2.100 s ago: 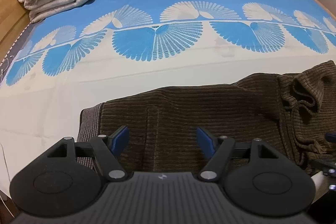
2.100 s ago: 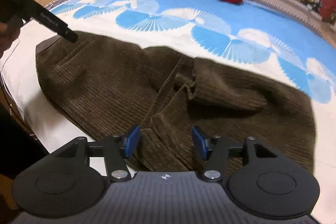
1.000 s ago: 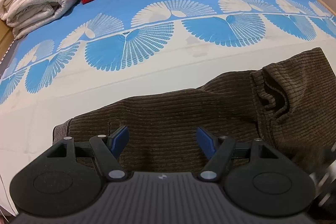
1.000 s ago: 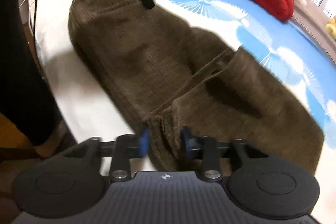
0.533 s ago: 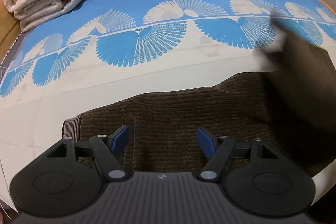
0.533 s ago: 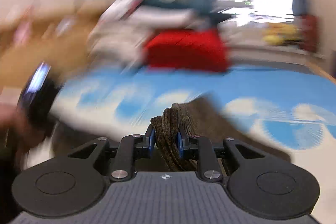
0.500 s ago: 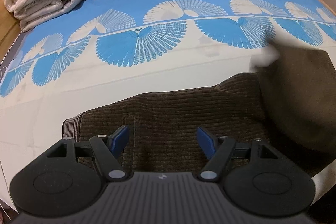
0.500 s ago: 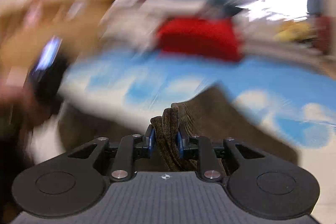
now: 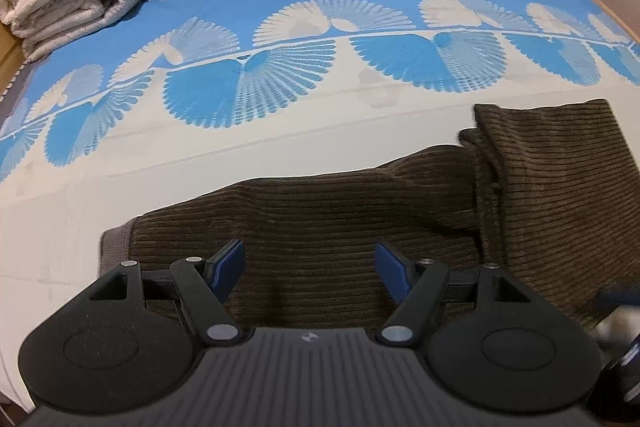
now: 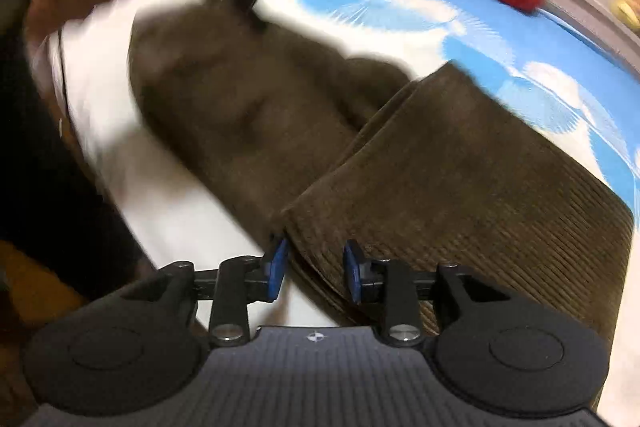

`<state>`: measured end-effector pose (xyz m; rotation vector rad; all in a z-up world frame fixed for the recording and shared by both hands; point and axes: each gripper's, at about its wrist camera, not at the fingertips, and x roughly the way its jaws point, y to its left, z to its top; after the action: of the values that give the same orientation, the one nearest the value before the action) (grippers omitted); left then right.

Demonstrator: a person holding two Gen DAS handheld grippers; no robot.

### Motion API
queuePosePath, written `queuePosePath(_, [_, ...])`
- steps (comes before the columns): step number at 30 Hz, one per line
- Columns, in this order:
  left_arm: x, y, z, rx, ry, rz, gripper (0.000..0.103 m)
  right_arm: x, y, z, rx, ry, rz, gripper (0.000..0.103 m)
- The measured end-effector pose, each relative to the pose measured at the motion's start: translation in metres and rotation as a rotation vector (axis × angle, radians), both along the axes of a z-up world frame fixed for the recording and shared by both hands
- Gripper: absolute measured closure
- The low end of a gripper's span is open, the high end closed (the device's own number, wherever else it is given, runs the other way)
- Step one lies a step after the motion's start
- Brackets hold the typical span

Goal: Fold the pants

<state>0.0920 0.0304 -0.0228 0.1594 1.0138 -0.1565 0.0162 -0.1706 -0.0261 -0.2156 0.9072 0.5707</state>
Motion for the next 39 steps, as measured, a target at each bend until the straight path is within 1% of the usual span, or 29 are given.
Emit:
queuePosePath(2, [0.000,-0.006,0.001,-0.025,0.006,-0.022,0.027,0.008,-0.033,0.020,0.131,-0.012,-0.144,0.061])
queuePosePath(4, [-0.003,-0.017,0.000,-0.061,0.020,-0.053,0.027,0.012,-0.067,0.031,0.192,-0.042,-0.309,0.057])
queuePosePath(5, [-0.006,-0.025,-0.001,-0.089,0.037,-0.083,0.027,0.012,-0.086,0.034,0.203,-0.061,-0.416,0.056])
queuePosePath(7, [-0.013,-0.043,-0.003,-0.140,0.070,-0.162,0.027,0.012,-0.123,0.033,0.175,-0.111,-0.661,0.055])
queuePosePath(8, [-0.018,-0.054,-0.003,-0.158,0.077,-0.208,0.031,0.010,-0.138,0.031,0.155,-0.118,-0.760,0.053])
queuePosePath(9, [-0.023,-0.064,-0.004,-0.167,0.080,-0.252,0.038,0.009,-0.155,0.026,0.147,-0.092,-0.853,0.052])
queuePosePath(10, [-0.027,-0.072,-0.005,-0.174,0.084,-0.286,0.041,0.009,-0.167,0.020,0.160,-0.058,-0.903,0.049])
queuePosePath(12, [-0.035,-0.088,-0.011,-0.183,0.105,-0.352,0.053,0.006,-0.189,0.007,0.227,0.031,-1.001,0.049])
queuePosePath(13, [-0.039,-0.097,-0.018,-0.173,0.130,-0.391,0.057,0.005,-0.195,0.002,0.253,0.062,-1.035,0.049])
queuePosePath(14, [-0.042,-0.104,-0.028,-0.141,0.166,-0.425,0.065,0.003,-0.199,-0.005,0.268,0.087,-1.059,0.049])
queuePosePath(15, [-0.046,-0.112,-0.040,-0.083,0.198,-0.451,0.066,0.002,-0.201,-0.010,0.270,0.108,-1.071,0.049])
queuePosePath(16, [-0.051,-0.119,-0.049,-0.020,0.206,-0.474,0.066,0.003,-0.202,-0.016,0.270,0.136,-1.076,0.047])
queuePosePath(17, [-0.056,-0.124,-0.052,0.018,0.185,-0.497,0.066,0.008,-0.201,-0.020,0.280,0.168,-1.077,0.044])
queuePosePath(18, [-0.057,-0.126,-0.050,0.028,0.172,-0.506,0.066,0.009,-0.204,-0.024,0.297,0.210,-1.081,0.042])
queuePosePath(19, [-0.055,-0.125,-0.048,0.016,0.176,-0.495,0.066,0.010,-0.205,-0.031,0.310,0.250,-1.088,0.040])
queuePosePath(20, [-0.052,-0.122,-0.046,-0.009,0.187,-0.470,0.066,0.006,-0.205,-0.036,0.317,0.269,-1.097,0.038])
queuePosePath(21, [-0.049,-0.118,-0.044,-0.031,0.193,-0.448,0.066,0.007,-0.206,-0.040,0.319,0.282,-1.106,0.037])
queuePosePath(23, [-0.045,-0.113,-0.037,-0.066,0.175,-0.421,0.066,0.008,-0.204,-0.043,0.318,0.293,-1.115,0.034])
queuePosePath(27, [-0.046,-0.109,-0.025,-0.125,0.127,-0.416,0.066,0.012,-0.202,-0.043,0.303,0.292,-1.099,0.035])
queuePosePath(28, [-0.046,-0.109,-0.024,-0.137,0.123,-0.418,0.065,0.012,-0.200,-0.043,0.299,0.292,-1.092,0.039])
queuePosePath(30, [-0.045,-0.111,-0.025,-0.128,0.127,-0.421,0.063,0.012,-0.197,-0.040,0.290,0.283,-1.088,0.043])
queuePosePath(31, [-0.044,-0.112,-0.024,-0.112,0.126,-0.422,0.062,0.011,-0.197,-0.039,0.284,0.276,-1.084,0.048])
queuePosePath(32, [-0.046,-0.112,-0.024,-0.100,0.125,-0.420,0.061,0.011,-0.196,-0.038,0.273,0.263,-1.077,0.055])
queuePosePath(33, [-0.045,-0.112,-0.024,-0.092,0.123,-0.416,0.059,0.010,-0.195,-0.035,0.266,0.251,-1.071,0.059])
queuePosePath(34, [-0.044,-0.111,-0.021,-0.093,0.119,-0.410,0.059,0.010,-0.193,-0.033,0.260,0.234,-1.059,0.065])
queuePosePath(35, [-0.042,-0.109,-0.019,-0.099,0.111,-0.401,0.057,0.010,-0.189,-0.028,0.248,0.210,-1.038,0.069])
queuePosePath(37, [-0.038,-0.105,-0.012,-0.132,0.091,-0.369,0.050,0.009,-0.175,-0.014,0.192,0.130,-0.968,0.071])
queuePosePath(38, [-0.035,-0.102,-0.009,-0.159,0.087,-0.347,0.044,0.008,-0.163,-0.004,0.152,0.065,-0.907,0.072])
queuePosePath(39, [-0.031,-0.097,-0.005,-0.199,0.088,-0.319,0.041,0.006,-0.152,0.006,0.119,0.005,-0.847,0.072])
